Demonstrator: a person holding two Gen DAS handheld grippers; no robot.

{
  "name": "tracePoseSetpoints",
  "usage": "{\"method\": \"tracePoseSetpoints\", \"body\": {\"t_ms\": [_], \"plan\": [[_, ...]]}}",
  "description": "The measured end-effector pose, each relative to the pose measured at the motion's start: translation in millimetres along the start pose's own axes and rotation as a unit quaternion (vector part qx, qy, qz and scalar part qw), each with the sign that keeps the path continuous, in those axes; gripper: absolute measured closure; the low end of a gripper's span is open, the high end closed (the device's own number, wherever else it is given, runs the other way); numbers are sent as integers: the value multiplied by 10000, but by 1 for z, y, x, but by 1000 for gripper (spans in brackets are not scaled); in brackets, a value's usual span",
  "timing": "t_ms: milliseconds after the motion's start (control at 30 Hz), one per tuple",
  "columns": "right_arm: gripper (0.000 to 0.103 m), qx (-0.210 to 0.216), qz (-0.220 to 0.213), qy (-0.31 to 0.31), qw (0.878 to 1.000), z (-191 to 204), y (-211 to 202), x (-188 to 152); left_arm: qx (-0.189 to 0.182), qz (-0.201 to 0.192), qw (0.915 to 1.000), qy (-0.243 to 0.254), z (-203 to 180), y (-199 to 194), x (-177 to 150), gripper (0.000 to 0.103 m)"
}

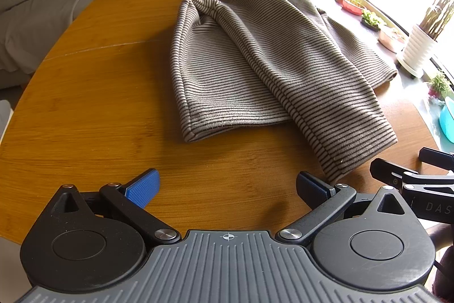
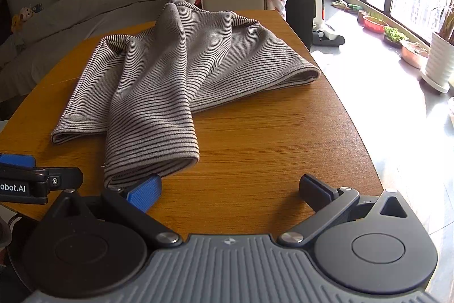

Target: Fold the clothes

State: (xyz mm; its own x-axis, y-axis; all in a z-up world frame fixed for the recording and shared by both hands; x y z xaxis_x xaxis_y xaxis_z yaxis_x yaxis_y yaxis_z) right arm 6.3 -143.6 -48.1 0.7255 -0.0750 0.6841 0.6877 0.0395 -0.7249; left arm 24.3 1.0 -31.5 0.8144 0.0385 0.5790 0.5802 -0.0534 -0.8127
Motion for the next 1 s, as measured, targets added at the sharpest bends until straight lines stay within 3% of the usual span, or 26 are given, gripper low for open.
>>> {"method": "tracePoseSetpoints", "body": {"t_ms": [1000], "plan": [[0, -26, 35, -78, 10000, 4, -3, 0, 21, 10, 10000, 54, 0, -1, -1, 0]]}}
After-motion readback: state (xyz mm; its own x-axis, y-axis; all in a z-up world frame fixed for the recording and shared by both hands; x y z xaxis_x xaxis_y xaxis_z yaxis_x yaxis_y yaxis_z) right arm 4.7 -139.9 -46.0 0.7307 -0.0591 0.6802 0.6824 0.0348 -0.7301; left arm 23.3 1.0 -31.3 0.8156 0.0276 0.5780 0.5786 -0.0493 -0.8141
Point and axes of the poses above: each gripper's, at about its wrist camera, not at the fingertips, and y roughly the way its jaws point, z to its left, x to its top, the point moved 4 cm from there along y, roughly the way its jaws point, and after that the axes turned 1 degree about z, right-handed, at the moved point
